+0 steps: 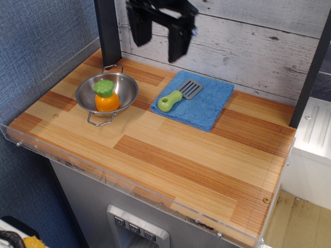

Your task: Put the carrot in the colander

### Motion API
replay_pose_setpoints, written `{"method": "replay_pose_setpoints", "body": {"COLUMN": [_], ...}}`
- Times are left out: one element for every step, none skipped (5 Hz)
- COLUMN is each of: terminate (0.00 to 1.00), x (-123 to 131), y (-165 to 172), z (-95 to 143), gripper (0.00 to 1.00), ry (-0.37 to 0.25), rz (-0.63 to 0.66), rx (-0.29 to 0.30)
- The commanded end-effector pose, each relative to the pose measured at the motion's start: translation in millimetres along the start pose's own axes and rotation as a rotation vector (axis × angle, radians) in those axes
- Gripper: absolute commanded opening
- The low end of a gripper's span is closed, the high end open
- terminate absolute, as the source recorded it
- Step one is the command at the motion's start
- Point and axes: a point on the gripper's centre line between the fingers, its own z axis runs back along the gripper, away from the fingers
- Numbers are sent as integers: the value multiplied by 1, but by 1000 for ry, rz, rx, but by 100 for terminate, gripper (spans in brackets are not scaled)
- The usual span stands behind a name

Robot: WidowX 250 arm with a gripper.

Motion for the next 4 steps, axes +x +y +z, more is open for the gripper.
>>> {"method": "replay_pose_setpoints", "body": {"terminate": [0,0,0,100], "x": [-1,-2,-3,-3], "y": [-1,-3,-4,-4], "z": [14,14,14,14], "gripper": [100,100,100,100], "ry": [-33,-50,17,17], "rz": [114,119,115,115], "rx": [8,-26,-77,-77]}}
